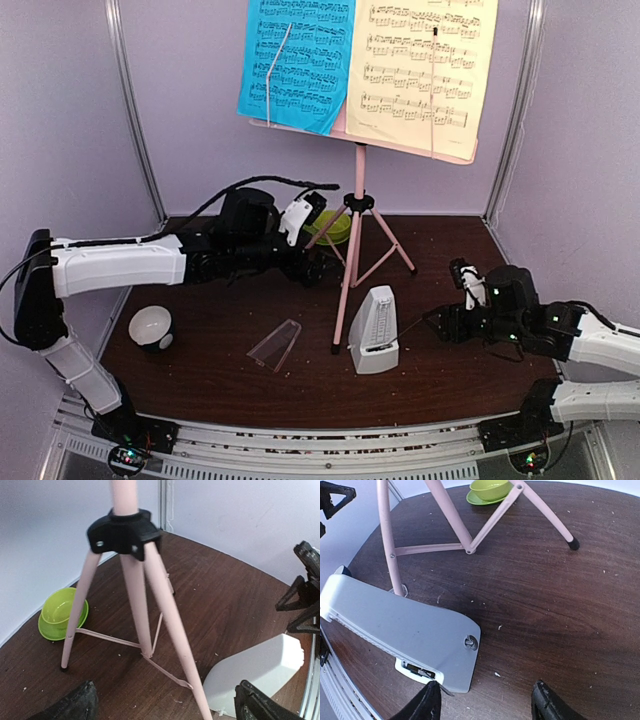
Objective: Set up the instrument practice props
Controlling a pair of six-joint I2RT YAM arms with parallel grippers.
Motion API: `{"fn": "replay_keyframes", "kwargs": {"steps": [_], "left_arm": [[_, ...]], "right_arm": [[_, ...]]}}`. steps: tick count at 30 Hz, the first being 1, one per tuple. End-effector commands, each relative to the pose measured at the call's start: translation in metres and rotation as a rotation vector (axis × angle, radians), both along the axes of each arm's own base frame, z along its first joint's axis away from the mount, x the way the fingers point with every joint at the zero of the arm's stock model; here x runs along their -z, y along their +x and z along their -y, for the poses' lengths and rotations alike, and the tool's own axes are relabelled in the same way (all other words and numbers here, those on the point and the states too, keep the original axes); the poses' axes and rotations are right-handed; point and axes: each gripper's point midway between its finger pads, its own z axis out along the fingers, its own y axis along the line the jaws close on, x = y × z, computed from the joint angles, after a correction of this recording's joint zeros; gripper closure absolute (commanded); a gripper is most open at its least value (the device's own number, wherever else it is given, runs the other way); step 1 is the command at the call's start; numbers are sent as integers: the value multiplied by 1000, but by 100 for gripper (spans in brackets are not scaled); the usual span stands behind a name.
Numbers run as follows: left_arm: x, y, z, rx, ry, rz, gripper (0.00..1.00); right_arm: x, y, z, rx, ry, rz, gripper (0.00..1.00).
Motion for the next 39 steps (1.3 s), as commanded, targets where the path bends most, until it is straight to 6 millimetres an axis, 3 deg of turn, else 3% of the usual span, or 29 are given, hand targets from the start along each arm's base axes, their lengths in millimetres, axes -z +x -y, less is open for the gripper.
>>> {"fn": "replay_keyframes", "kwargs": {"steps": [1,5,8,14,25,29,33,39], "left_arm": [[-18,17,-19,-95,-73,-21,2],[-16,30,-39,-185,-93,-60,2],[-11,41,-59,-256,-111,-136,2],[-5,71,-118,-423,-131,-334,2],[-72,78,-214,-589,-137,-293,2],[-87,63,-245,-651,-103,-248,2],[-91,43,-265,-690,-64,-210,2],[-59,17,-276,-713,-26,-276,2]], "right_arm": [[-5,-2,17,95,12,-36,36],[-49,0,18,103,53,21,28],[-80,4,27,123,34,56,17],[-127,18,40,148,23,105,0],[-211,43,80,274,37,253,0],[-217,44,84,282,50,254,0],[-200,42,80,274,91,208,0],[-164,37,82,324,183,170,0]]}}
